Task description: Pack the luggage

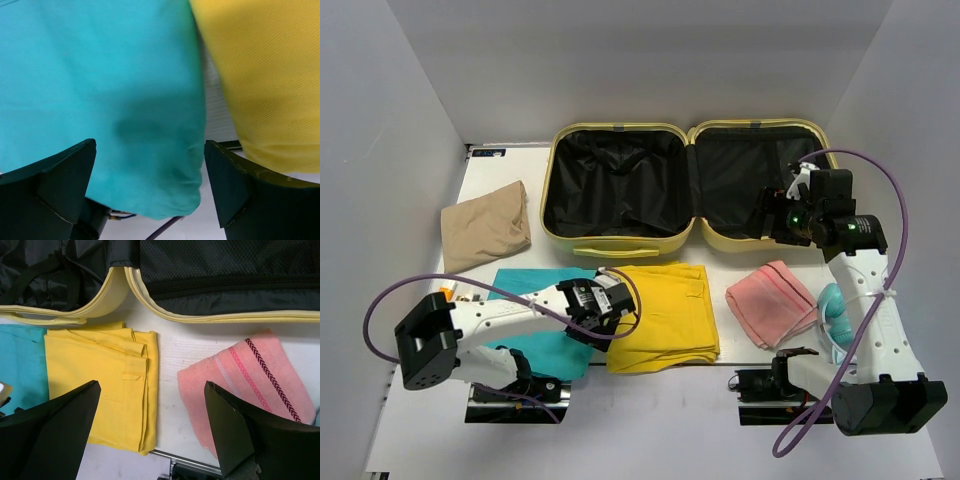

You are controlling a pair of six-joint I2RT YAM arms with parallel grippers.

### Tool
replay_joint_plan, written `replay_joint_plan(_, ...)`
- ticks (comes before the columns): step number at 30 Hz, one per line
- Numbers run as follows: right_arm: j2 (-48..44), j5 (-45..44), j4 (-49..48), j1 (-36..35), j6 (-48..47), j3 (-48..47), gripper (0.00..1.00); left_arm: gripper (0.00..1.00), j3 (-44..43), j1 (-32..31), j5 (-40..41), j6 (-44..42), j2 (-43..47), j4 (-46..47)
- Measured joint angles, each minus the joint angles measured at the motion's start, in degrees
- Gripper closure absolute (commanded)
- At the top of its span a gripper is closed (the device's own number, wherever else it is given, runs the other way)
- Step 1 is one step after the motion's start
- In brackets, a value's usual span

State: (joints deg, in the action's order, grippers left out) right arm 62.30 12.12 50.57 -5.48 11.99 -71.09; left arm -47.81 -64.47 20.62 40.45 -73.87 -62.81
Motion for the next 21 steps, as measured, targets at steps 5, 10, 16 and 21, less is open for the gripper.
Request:
replay_joint_plan(5,-0.09,-0.39,-0.85,0.0,1.38,2.36,0.1,0.0,2.32,-1.07,0.59,2.16,-2.47,2.38)
replay_joint_plan(10,-0.09,-0.35,-1.05,0.0,1.99,4.07,0.1,0.0,5.68,-0.46,1.9,5.57,-3.69,2.62)
replay_joint_plan(16,-0.26,0.15,-1.53,0.0,2.56,4.2,0.1,0.0,8.37,3.67,0.46,7.67,-2.27,4.37)
replay_joint_plan(21,-2.16,0.26,-2.58,0.0,2.64,5.53,0.1,0.0,8.31,5.79,-1.29,6.93,-2.49,4.66)
